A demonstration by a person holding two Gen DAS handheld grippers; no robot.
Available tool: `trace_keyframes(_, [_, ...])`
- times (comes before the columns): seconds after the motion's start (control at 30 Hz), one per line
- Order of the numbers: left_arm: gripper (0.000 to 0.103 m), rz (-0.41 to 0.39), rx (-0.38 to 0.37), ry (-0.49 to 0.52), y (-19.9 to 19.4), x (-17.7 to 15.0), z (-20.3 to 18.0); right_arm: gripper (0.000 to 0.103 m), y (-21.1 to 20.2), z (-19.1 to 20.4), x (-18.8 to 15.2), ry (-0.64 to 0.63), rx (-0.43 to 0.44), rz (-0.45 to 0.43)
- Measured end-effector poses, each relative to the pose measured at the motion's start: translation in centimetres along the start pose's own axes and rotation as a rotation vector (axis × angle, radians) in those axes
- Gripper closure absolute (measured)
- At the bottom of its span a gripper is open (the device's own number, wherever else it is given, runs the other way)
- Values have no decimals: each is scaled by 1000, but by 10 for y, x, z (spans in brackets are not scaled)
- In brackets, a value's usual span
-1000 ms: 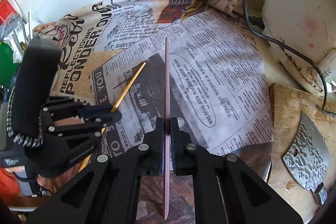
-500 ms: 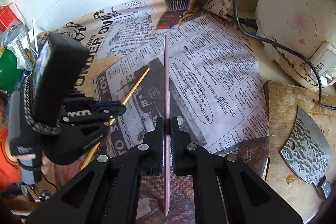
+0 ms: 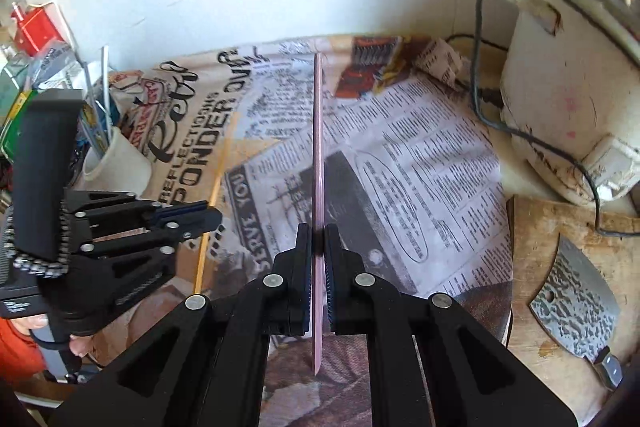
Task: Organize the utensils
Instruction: 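Lift the pink stick and yellow chopstick and carry them over the white cup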
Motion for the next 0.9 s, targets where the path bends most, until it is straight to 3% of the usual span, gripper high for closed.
trace_keyframes(0.33, [100,-158,34,-95,-64,2,28,97,-16,43,19,-86,36,-59])
trace_keyframes(0.9, [100,-347,103,-211,-149,-9,105,97,-26,128,73,-217,104,-163])
Point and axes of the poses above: each gripper's, at about its wrist camera, not at the fingertips, and y roughly the way its jaws point, z to its left, x to its top, the point moved 3 cm from there along y, roughly the way its jaws point, and after that the axes turned 7 degrees about x, right-handed, at the moved point
